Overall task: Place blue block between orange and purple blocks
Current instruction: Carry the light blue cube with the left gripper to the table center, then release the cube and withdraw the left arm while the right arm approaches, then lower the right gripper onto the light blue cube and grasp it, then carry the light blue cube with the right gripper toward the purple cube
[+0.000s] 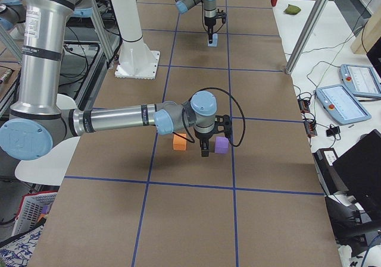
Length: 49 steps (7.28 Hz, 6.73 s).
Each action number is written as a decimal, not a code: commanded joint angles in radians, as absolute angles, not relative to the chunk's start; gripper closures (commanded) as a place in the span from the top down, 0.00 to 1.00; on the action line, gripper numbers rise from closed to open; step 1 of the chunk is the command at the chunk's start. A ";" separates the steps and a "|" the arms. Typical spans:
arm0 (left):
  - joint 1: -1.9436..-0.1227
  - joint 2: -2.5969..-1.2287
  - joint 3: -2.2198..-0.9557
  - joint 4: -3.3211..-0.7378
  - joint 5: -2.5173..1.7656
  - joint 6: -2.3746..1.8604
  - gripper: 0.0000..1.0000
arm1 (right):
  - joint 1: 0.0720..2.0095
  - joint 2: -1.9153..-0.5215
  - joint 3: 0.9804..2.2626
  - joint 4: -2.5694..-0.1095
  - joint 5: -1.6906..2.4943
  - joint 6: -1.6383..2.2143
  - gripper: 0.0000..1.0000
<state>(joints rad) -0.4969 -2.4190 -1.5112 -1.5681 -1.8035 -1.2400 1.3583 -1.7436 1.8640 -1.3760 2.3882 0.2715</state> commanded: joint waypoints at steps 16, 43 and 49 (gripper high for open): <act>-1.585 -1.661 -1.779 -1.252 -2.293 0.259 1.00 | 0.628 -0.929 1.860 -1.684 1.935 1.131 1.00; -1.695 -1.457 -1.704 -1.531 -2.347 0.207 1.00 | 0.946 -1.685 1.987 -1.266 2.074 0.826 0.00; -1.694 -1.457 -1.704 -1.531 -2.347 0.207 1.00 | 0.945 -1.789 1.660 -0.713 2.060 1.012 0.11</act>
<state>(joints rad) -1.6941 -1.4573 -1.7042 -1.5309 -2.3470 0.2071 0.9450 -1.7747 1.6723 -0.7313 2.0677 1.0088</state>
